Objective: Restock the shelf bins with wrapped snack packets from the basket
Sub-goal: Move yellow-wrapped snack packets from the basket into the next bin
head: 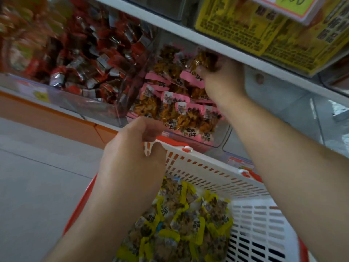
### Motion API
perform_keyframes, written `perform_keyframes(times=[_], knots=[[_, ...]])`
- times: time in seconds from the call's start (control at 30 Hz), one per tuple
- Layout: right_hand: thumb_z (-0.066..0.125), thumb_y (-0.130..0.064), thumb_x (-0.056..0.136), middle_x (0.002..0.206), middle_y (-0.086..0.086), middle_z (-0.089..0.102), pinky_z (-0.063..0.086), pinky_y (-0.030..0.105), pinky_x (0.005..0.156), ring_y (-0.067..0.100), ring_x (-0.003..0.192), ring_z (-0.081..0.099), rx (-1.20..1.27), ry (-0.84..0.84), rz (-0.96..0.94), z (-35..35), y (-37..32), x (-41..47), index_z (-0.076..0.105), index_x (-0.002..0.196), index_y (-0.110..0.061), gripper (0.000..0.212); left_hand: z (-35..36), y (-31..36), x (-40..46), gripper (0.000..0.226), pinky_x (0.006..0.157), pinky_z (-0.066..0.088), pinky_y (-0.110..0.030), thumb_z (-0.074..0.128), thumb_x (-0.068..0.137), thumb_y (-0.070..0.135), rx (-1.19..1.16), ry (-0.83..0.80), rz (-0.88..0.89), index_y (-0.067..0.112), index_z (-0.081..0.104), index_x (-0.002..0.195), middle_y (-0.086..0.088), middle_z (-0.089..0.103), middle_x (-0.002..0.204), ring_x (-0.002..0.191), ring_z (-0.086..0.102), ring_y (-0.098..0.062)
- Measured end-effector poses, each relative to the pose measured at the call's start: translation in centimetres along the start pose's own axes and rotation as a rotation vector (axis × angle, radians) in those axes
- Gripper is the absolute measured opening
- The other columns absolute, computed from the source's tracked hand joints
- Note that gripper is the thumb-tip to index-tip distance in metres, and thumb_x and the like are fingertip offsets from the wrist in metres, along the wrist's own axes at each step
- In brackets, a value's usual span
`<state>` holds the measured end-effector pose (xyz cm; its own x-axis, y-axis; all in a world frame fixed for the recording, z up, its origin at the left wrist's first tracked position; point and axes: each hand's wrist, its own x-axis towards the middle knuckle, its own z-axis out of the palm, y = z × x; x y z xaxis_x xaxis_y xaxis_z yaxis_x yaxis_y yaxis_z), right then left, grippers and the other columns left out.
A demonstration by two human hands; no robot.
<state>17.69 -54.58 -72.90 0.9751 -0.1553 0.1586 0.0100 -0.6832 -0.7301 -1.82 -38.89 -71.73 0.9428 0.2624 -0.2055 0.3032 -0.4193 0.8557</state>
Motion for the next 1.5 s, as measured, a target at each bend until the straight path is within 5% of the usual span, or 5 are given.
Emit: perform_keyframes(times=[0.27, 0.67, 1.2, 1.37, 1.5], knots=[[0.069, -0.048, 0.096, 0.135, -0.004, 0.066, 0.050, 0.047, 0.110, 0.023, 0.131, 0.060, -0.225, -0.043, -0.093, 4.2, -0.2, 4.4, 0.062, 0.136, -0.031, 0.044, -1.4, -1.8, 0.4, 0.052, 0.115, 0.035, -0.052, 0.059, 0.088, 0.031, 0.376, 0.003, -0.178, 0.039, 0.038, 0.135, 0.009, 0.026, 0.145, 0.135, 0.021, -0.020], [0.063, -0.036, 0.103, 0.145, 0.004, 0.060, 0.045, 0.041, 0.101, 0.033, 0.136, 0.054, -0.423, -0.070, -0.025, 4.6, 1.3, 4.9, 0.057, 0.147, -0.034, 0.045, -1.2, -2.7, 0.2, 0.055, 0.115, 0.032, -0.043, 0.059, 0.092, 0.034, 0.356, -0.071, -0.196, 0.040, 0.024, 0.134, 0.011, 0.023, 0.139, 0.133, 0.023, -0.019], [0.041, -0.044, 0.107, 0.166, 0.010, 0.037, 0.026, 0.048, 0.130, 0.030, 0.155, 0.030, -0.420, -0.056, -0.279, 0.3, 0.8, -3.1, 0.037, 0.162, -0.015, 0.062, -1.0, -3.2, 1.2, 0.054, 0.107, 0.039, -0.044, 0.060, 0.094, 0.033, 0.372, -0.050, -0.175, 0.032, 0.032, 0.140, 0.003, 0.035, 0.139, 0.130, 0.037, -0.025], [0.056, -0.022, 0.104, 0.139, 0.005, 0.049, 0.035, 0.028, 0.117, 0.019, 0.133, 0.043, -0.341, -0.121, -0.393, -4.1, 2.6, -13.5, 0.056, 0.136, -0.009, 0.034, -1.7, -3.2, 2.3, 0.055, 0.099, 0.046, -0.047, 0.060, 0.090, 0.023, 0.347, -0.040, -0.161, 0.030, 0.043, 0.142, -0.001, 0.045, 0.129, 0.122, 0.050, -0.033], [0.060, -0.012, 0.100, 0.126, -0.008, 0.042, 0.036, 0.007, 0.098, 0.008, 0.119, 0.044, -0.338, -0.419, -0.147, -5.8, 5.6, -21.8, 0.055, 0.124, -0.019, 0.025, -1.8, -4.0, 2.3, 0.058, 0.088, 0.037, -0.037, 0.059, 0.089, 0.017, 0.363, -0.017, -0.172, 0.023, 0.045, 0.145, -0.004, 0.049, 0.133, 0.127, 0.050, -0.034]])
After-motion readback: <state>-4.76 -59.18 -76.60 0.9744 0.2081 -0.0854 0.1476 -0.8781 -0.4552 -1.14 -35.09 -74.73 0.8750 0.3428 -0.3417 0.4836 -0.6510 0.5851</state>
